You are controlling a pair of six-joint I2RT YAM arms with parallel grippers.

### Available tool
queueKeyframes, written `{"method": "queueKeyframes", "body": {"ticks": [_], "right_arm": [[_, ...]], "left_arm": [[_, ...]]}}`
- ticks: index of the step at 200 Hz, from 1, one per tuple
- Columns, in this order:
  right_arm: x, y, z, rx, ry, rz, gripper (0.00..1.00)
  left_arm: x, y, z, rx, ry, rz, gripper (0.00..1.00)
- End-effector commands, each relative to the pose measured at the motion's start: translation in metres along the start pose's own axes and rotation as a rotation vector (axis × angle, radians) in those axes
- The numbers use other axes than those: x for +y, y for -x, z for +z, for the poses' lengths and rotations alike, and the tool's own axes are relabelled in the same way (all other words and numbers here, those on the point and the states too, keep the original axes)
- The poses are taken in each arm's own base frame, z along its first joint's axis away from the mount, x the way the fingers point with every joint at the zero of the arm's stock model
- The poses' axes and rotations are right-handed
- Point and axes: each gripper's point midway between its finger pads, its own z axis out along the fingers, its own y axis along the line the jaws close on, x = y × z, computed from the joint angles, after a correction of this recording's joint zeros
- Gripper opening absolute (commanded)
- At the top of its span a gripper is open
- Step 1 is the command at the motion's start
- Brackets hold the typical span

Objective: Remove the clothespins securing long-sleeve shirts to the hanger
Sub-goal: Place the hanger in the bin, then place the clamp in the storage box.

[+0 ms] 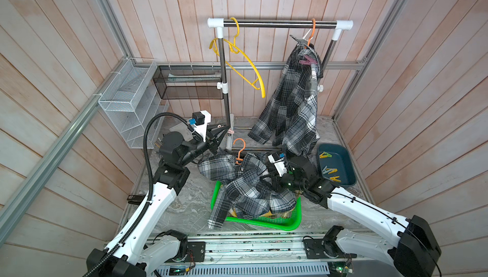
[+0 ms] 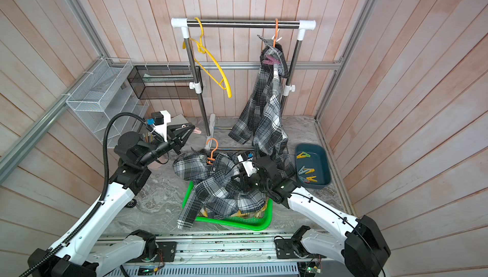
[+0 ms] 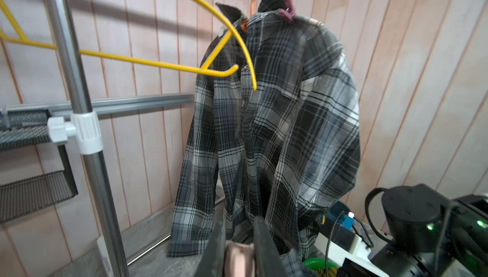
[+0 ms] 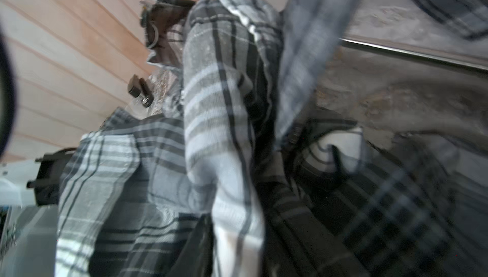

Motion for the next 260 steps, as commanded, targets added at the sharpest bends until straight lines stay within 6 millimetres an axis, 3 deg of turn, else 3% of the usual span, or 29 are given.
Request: {"method": "queueKeyframes", "body": {"ticks": [1,30,58,79,110,172,260], "right_arm": [[-0.010,0.036,-0.028,-0.117,-0.149,-0.037,0.47],[0.003,0.080,-0.063,-0.256,-0.189,-0.129,0.53],[0.029,0.116,-0.079,-0.378,-0.143,-0.220,0.56],[0.054,0.143,-0.078,-0.475,-0.073,-0.286,0.57],[0.083,0.173,-0.056,-0.512,0.004,-0.372,0.54],[0.118,0.185,-0.013,-0.473,0.128,-0.467,0.48],[0.125,0.185,0.044,-0.389,0.196,-0.489,0.36]], "left_arm": [[0.018,-0.017,0.005,0.115,0.114,-0.158,0.00],[0.023,-0.027,0.004,0.142,0.199,-0.167,0.00],[0.024,-0.035,0.002,0.197,0.235,-0.204,0.00],[0.023,-0.039,0.001,0.227,0.248,-0.225,0.00],[0.018,-0.040,-0.002,0.229,0.244,-0.249,0.00],[0.022,-0.049,-0.002,0.259,0.268,-0.280,0.00],[0.023,-0.053,0.002,0.280,0.268,-0.298,0.00]]}}
